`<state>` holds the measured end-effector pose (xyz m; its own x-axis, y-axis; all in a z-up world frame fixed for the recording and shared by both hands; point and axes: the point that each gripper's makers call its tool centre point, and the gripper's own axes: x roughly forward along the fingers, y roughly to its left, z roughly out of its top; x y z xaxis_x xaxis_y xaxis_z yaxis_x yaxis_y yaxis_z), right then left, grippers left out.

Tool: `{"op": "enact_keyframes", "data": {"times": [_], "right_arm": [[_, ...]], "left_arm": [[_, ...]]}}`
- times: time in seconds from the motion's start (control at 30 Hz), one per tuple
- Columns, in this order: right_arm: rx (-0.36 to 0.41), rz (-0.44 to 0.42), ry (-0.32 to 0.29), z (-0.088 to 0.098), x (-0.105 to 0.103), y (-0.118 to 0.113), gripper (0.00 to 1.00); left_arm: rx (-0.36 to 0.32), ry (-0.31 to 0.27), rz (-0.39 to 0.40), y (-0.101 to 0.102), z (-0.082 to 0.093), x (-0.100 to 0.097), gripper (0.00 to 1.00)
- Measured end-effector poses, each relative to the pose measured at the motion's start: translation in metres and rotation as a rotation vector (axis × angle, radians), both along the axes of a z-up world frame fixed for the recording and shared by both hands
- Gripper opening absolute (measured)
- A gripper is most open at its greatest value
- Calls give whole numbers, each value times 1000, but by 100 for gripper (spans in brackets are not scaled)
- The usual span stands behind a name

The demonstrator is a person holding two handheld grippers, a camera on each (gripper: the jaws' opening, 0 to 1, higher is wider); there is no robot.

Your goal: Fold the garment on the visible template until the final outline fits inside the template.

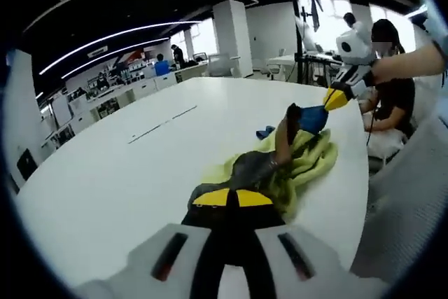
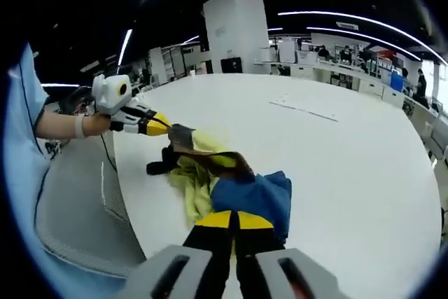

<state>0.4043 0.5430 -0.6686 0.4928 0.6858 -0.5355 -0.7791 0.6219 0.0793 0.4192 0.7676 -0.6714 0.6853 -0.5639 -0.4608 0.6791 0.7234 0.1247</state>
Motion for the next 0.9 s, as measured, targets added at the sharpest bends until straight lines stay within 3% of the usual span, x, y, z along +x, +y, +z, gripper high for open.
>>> {"op": "enact_keyframes", "data": {"times": [0.1, 0.3, 0.4, 0.53, 0.77, 0.9], "right_arm": [[42, -38, -60, 30, 12, -3, 0], [88, -72, -174, 81, 29, -4, 0], [99, -67, -234, 108, 33, 2, 0], [97, -58, -340, 149, 37, 9, 0], [196, -57, -473, 221, 33, 15, 0], [233, -49, -526, 251, 30, 15, 0]], "left_arm": [[6, -41, 18, 10, 23, 4, 0], [-153, -49, 106, 27, 72, 15, 0], [-202, -47, 118, 29, 91, 16, 0], [-288, -75, 123, 31, 130, 17, 0], [-379, -170, 112, 38, 199, 18, 0], [-415, -234, 94, 40, 236, 17, 0]]}}
